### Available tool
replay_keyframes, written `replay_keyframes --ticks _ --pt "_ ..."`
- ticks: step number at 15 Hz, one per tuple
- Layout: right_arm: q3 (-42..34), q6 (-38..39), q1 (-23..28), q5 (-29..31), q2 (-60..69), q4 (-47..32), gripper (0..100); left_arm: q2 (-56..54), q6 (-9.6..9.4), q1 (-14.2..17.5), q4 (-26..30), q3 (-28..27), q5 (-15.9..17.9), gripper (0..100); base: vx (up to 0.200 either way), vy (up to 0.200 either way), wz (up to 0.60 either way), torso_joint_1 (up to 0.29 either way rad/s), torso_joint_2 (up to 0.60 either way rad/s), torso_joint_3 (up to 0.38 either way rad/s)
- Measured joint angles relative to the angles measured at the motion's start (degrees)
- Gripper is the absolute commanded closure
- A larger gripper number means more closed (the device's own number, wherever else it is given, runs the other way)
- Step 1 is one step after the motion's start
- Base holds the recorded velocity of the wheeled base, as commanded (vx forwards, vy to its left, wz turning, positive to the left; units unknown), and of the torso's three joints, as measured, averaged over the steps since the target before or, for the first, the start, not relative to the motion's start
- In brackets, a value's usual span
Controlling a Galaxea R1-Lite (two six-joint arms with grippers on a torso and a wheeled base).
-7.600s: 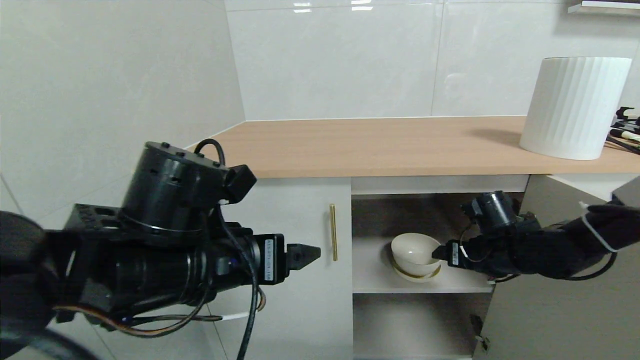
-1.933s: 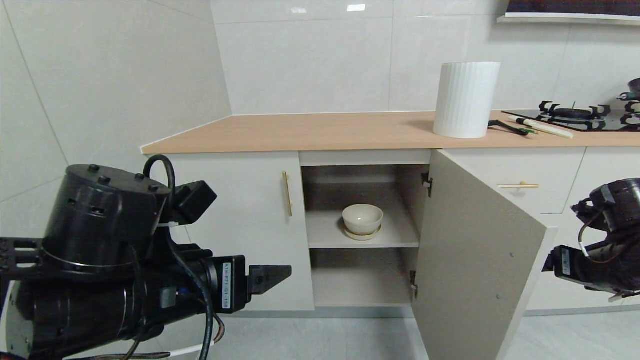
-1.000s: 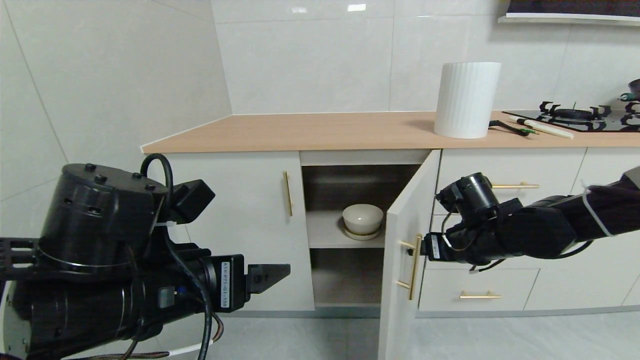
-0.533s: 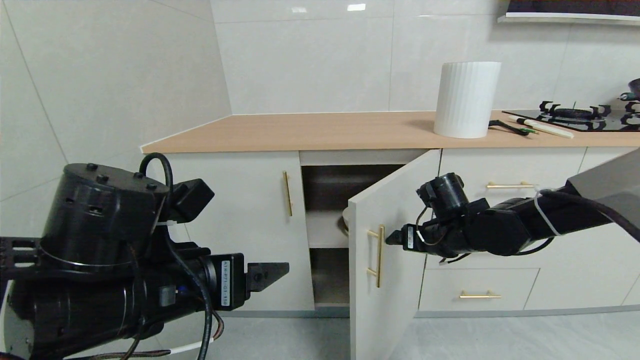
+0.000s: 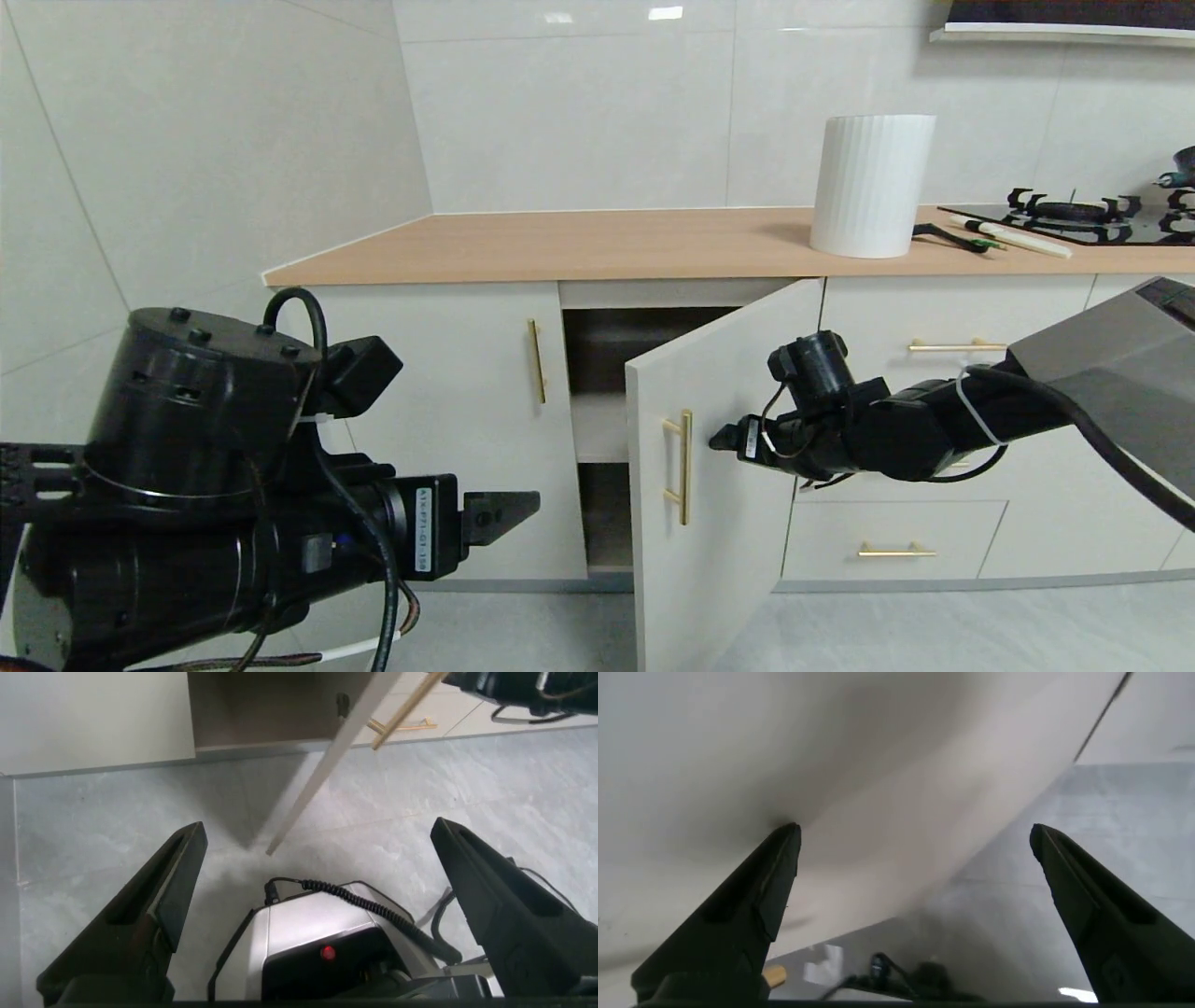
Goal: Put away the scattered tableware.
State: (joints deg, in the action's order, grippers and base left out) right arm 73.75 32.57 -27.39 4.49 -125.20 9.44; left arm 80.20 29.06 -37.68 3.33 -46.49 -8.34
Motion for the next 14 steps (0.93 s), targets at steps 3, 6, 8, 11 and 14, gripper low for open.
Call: replay_keyframes --ticks 3,6,8,11,14 --pt "1.44 2.11 0.0 0.07 -1.1 0.33 0 0.01 0.0 -0.05 0.0 0.0 0.0 0 0.0 0.0 0.0 0.0 0.0 0.0" --pt "2.4 2.95 -0.05 0.07 -1.99 0.38 0 0.06 -0.06 0.0 0.01 0.09 0.0 0 0.067 0.0 0.0 0.001 0.0 0.002" --pt "2.49 3.17 -0.22 0.07 -2.32 1.21 0 0.12 -0.09 -0.05 0.01 0.11 0.02 0 0.2 0.0 0.0 0.0 -0.01 0.002" --pt "2.6 4.67 -0.3 0.11 -2.95 3.58 0 0.12 -0.02 0.01 0.0 0.11 0.0 0 0.2 0.0 0.0 0.007 0.01 0.001" --pt "2.6 5.39 -0.85 0.13 -3.39 3.64 0 0.12 0.0 0.0 -0.02 0.06 0.02 0 0.0 0.0 0.0 0.0 0.0 0.0"
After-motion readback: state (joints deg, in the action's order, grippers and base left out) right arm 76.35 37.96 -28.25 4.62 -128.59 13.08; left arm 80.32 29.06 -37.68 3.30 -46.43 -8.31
